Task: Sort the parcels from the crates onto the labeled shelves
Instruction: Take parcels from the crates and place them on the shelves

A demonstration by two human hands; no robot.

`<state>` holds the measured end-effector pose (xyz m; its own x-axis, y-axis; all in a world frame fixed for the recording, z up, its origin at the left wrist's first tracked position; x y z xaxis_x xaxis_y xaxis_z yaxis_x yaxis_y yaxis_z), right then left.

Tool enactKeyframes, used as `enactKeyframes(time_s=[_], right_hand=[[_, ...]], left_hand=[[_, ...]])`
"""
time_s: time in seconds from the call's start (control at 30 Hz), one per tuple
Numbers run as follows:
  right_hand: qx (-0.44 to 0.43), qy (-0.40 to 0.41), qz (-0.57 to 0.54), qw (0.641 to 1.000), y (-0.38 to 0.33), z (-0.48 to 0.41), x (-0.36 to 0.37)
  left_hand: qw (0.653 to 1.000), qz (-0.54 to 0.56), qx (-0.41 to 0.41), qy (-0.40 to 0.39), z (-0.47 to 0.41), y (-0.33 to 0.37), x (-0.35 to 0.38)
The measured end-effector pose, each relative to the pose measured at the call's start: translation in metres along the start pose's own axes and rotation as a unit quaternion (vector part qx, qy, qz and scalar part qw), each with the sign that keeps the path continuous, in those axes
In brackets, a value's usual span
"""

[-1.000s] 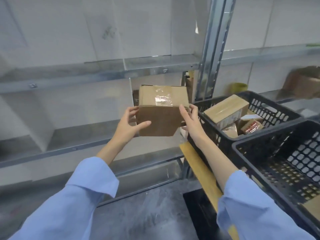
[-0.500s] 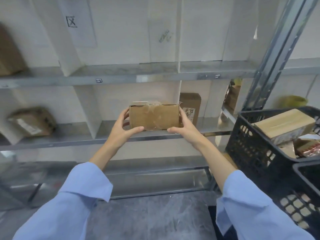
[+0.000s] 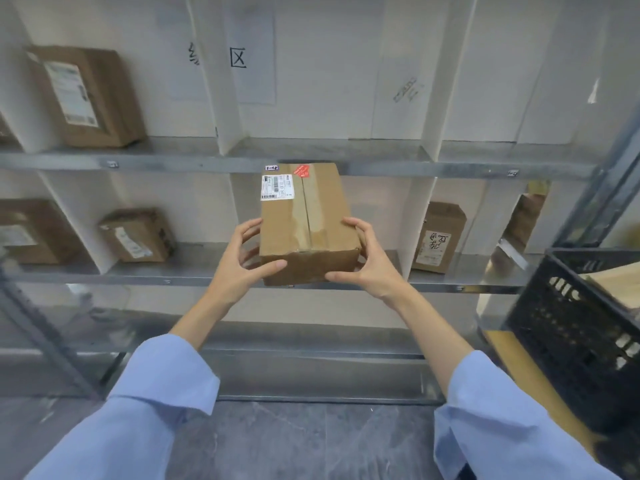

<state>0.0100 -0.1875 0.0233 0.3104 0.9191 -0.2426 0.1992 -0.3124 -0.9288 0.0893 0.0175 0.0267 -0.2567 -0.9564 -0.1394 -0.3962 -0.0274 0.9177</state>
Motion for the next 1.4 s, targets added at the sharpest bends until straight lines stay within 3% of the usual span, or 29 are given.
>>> enactKeyframes(time_s=[0.23,0.83,1.07,1.4], right_hand=[[0.046,0.011,-0.049,0.998,-0.003,-0.008,0.054],[0.022,0.025,-0.007,0.999,-0.015,-0.026,0.129],[0.011,0.050,0.023,0.998,-0.021,-0.022,0.111],[0.037,0.157,0.029,0.986,0.001,-0.006,0.039]], left_hand=[[0.999,0.013,-0.006,0.031,0.005,-0.012,-0.056],[0.999,0.006,-0.003,0.035,0.007,-0.044,-0.131],[0.999,-0.025,0.037,0.002,-0.004,-0.036,-0.110],[0.997,0.012,0.039,-0.058,-0.017,-0.032,-0.036]])
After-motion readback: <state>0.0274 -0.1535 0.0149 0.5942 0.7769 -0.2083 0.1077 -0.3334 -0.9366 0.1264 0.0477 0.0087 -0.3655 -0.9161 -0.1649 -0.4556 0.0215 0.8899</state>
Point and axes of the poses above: each hand's wrist, its own z-axis away from the middle knuckle, its own x-axis out of the palm, y = z × x, the point moved 9 cm from there along -z, towards the middle knuckle, and after that the axes turned 9 degrees about y, right-handed, at the moved point
